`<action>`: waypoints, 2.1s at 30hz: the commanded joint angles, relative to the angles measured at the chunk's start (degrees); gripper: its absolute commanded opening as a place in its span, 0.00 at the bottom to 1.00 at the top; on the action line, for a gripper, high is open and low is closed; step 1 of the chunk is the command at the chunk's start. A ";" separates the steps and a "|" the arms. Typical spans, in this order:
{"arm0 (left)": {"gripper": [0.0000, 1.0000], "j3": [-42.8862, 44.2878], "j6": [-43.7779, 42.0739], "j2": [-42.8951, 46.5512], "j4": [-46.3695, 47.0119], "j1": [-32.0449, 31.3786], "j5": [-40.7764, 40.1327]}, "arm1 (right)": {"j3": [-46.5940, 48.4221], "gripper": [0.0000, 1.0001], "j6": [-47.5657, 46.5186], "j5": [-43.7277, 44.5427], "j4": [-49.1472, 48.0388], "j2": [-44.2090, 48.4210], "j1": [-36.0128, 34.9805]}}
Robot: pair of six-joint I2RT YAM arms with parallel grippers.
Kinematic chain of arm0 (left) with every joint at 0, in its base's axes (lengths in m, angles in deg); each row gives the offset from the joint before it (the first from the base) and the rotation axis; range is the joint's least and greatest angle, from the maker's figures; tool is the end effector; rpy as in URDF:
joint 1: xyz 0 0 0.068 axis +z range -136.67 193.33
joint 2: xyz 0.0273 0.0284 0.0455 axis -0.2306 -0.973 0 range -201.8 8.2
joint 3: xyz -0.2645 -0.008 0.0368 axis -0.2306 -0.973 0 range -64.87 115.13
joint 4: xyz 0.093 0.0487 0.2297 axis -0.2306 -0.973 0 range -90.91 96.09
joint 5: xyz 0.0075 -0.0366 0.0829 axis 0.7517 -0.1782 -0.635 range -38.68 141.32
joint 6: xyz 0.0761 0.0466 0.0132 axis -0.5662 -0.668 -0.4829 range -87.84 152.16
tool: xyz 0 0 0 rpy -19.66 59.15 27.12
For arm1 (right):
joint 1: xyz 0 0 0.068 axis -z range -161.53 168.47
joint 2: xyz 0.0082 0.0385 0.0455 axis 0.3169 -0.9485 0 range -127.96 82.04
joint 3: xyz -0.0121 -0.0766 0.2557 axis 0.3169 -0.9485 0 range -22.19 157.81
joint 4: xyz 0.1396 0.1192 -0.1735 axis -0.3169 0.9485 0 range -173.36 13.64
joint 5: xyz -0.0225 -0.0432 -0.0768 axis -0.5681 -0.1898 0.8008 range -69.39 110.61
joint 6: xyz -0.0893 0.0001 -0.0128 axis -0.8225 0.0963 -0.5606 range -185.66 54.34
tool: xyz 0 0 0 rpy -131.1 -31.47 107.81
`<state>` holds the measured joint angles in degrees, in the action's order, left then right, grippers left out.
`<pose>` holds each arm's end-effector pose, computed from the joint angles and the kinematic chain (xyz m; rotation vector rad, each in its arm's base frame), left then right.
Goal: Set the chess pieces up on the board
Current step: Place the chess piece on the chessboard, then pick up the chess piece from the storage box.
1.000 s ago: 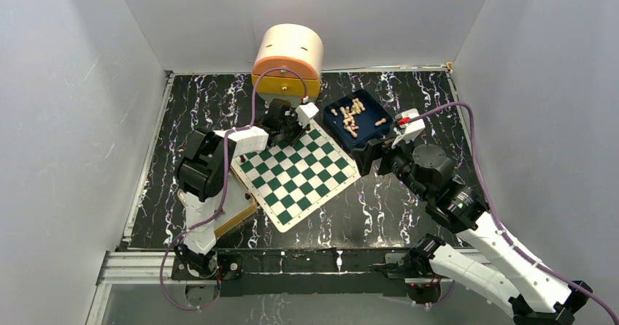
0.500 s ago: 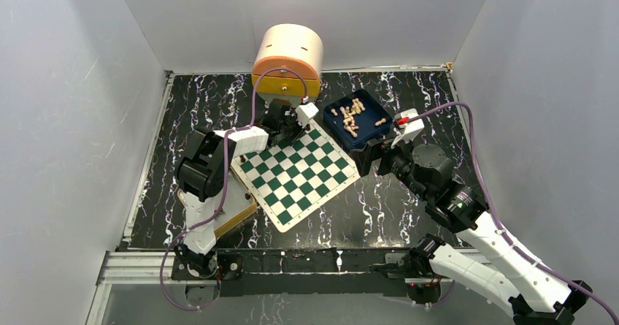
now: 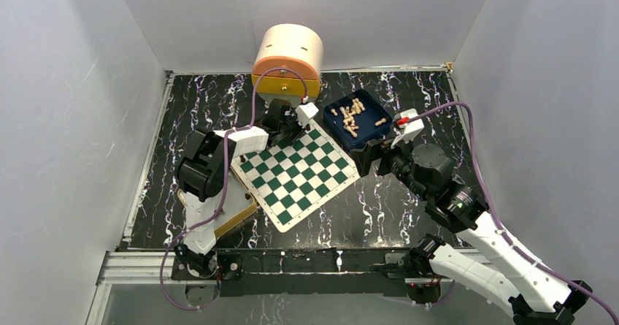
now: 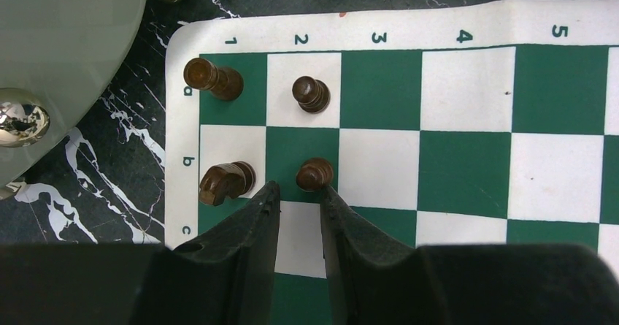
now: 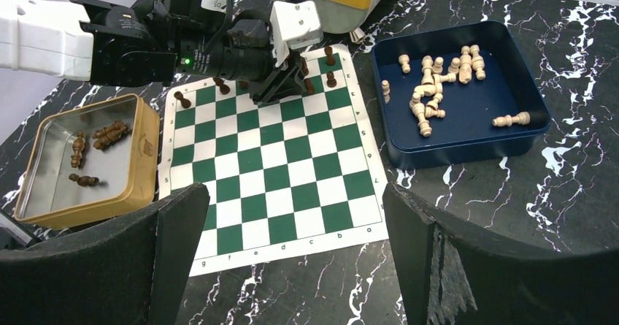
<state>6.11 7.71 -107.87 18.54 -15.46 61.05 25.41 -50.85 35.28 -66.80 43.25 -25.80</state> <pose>0.4066 -0.2389 0.1382 1.0467 1.8661 -0.2263 0.1523 0.1201 0.3502 -0.2506 1.7139 0.5484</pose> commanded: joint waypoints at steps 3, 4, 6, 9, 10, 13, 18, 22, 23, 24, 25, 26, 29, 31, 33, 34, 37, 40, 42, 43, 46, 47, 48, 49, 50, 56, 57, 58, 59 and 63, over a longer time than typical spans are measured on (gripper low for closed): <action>0.25 0.88 -0.34 0.12 1.06 -0.12 -1.58 | 2.33 0.99 0.22 -0.36 -3.35 0.10 0.05; 0.25 0.80 -0.34 0.14 1.28 -0.12 -1.82 | 2.25 0.99 0.23 -0.47 -3.38 0.05 -0.02; 0.25 0.77 -0.32 0.22 1.44 -0.12 -2.00 | 2.16 0.99 0.26 -0.52 -3.44 0.03 -0.02; 0.25 0.88 -0.38 0.14 1.53 -0.12 -2.07 | 1.96 0.99 0.40 -0.57 -3.55 0.03 0.01; 0.25 0.98 -0.34 0.04 1.60 -0.12 -2.02 | 1.93 0.99 0.44 -0.54 -3.69 -0.02 -0.03; 0.25 1.28 -0.29 0.04 1.45 -0.12 -1.75 | 1.95 0.99 0.47 -0.54 -3.64 0.03 -0.09; 0.25 0.37 -0.10 1.15 1.09 -0.12 -1.82 | 1.80 0.99 0.46 -0.52 -3.55 0.20 -0.01; 0.25 -0.30 0.20 2.32 -0.40 -0.12 -2.41 | 1.71 0.99 0.51 -0.56 -3.73 0.21 0.02; 0.25 -0.91 0.51 2.90 -0.53 -0.12 -2.29 | 1.71 0.99 0.49 -0.61 -3.73 0.20 0.01; 0.25 -1.65 0.91 3.76 -0.16 -0.12 -2.29 | 1.71 0.99 0.55 -0.65 -3.67 0.20 0.00; 0.26 -2.58 1.58 4.78 0.49 -0.12 -2.16 | 1.71 0.99 0.57 -0.70 -3.66 0.20 0.01; 0.26 -3.57 2.26 5.79 1.06 -0.12 -1.96 | 1.71 0.99 0.56 -0.77 -3.64 0.31 -0.04; 0.26 -4.10 3.77 9.04 -1.85 -0.12 -1.73 | 1.71 0.99 0.61 -0.87 -3.54 0.37 0.00; 0.28 -4.34 5.28 11.46 -5.12 -0.12 -2.87 | 1.71 0.99 0.74 -1.01 -3.41 0.47 0.01; 0.33 -5.11 5.83 14.63 -8.79 -0.12 -4.42 | 1.64 0.99 0.88 -1.06 -3.25 0.57 0.04; 0.39 -5.72 5.89 16.29 -9.98 -0.12 -5.17 | 1.52 0.99 0.96 -1.17 -3.20 0.68 -0.05; 0.60 -7.64 5.35 21.77 -12.80 -0.12 -7.13 | 0.98 0.99 1.18 -1.32 -3.39 0.89 0.01; 0.65 -8.30 9.22 26.51 -16.82 -0.12 -13.12 | 0.66 0.99 1.53 -1.76 -3.63 0.85 -0.01; 0.68 -6.57 13.31 28.16 -22.12 -0.04 -17.98 | 0.59 0.99 1.68 -1.91 -3.85 0.69 -0.03; 0.69 -5.50 14.39 28.64 -25.31 -0.03 -19.59 | 0.57 0.99 1.72 -2.05 -3.96 0.53 -0.04; 0.69 -4.22 18.49 30.22 -32.85 0.05 -24.75 | 0.25 0.99 1.85 -2.52 -4.45 0.42 0.04; 0.68 -4.39 21.54 31.03 -34.48 0.10 -27.75 | 0.16 0.99 1.91 -2.71 -4.60 0.38 -0.02; 0.67 -4.52 24.60 32.15 -36.27 0.45 -29.75 | -0.07 0.99 1.97 -2.84 -4.65 0.38 -0.01; 0.66 -4.46 27.00 32.62 -38.77 0.89 -30.73 | -0.23 0.99 1.94 -2.89 -4.81 0.39 0.00; 0.64 -4.33 29.19 33.71 -41.08 1.34 -31.80 | -0.37 0.99 2.02 -3.06 -4.85 0.30 0.00; 0.53 -7.87 43.34 42.83 -49.54 8.80 -34.61 | -0.82 0.99 2.15 -3.55 -5.28 0.38 -0.03; 0.50 -9.29 45.05 44.97 -49.69 10.66 -34.27 | -0.90 0.99 2.15 -3.64 -5.49 0.33 0.00; 0.47 -10.57 46.80 47.23 -49.72 12.05 -34.37 | -0.99 0.99 2.15 -3.74 -5.65 0.28 0.03; 0.46 -11.76 48.07 49.05 -49.70 12.95 -35.29 | -1.13 0.99 2.15 -3.95 -5.85 0.24 0.06; 0.40 -13.24 58.17 52.13 -55.66 13.81 -46.91 | -1.61 0.99 2.33 -4.53 -6.48 0.03 -0.01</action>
<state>-5.76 53.05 -58.26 -29.33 -1.98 25.05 24.09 -49.06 31.76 -69.07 43.29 -25.80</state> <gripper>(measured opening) 0.412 0.984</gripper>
